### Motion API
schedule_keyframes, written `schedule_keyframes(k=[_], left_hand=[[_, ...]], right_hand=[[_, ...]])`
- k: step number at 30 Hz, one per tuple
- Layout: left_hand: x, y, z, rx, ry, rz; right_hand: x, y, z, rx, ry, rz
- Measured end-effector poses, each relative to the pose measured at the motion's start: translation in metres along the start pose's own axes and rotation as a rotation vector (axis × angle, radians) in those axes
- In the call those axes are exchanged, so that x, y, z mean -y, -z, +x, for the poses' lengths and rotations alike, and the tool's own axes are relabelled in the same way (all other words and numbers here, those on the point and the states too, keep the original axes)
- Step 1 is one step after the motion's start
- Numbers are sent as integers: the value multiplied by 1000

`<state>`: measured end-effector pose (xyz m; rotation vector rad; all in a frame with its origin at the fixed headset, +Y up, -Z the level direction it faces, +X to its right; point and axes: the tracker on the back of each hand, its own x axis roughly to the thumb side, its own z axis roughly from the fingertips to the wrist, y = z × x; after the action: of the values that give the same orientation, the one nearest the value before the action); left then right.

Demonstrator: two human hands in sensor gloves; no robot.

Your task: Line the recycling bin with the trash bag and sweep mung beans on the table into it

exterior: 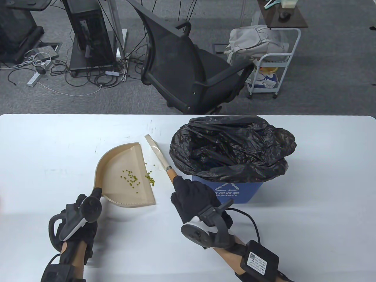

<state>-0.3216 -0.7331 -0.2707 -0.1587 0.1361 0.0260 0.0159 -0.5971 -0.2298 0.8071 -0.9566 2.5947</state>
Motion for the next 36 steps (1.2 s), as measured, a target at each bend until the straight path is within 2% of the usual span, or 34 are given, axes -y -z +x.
schedule_keyframes(k=[4, 13, 20, 24, 29, 36], left_hand=[[0, 0, -1, 0, -1, 3], [1, 1, -2, 0, -2, 2], [1, 2, -2, 0, -6, 3], [-1, 2, -5, -7, -14, 9], [-1, 2, -6, -10, -17, 9], [0, 2, -6, -13, -13, 9]], right_hand=[[-5, 2, 1, -10, 71, 16], [-13, 3, 13, 131, 188, 19], [1, 2, 21, 221, 171, -35], [10, 1, 16, 180, 91, -59], [6, -4, 7, 82, 16, -15], [-1, -5, 5, 6, 119, -2]])
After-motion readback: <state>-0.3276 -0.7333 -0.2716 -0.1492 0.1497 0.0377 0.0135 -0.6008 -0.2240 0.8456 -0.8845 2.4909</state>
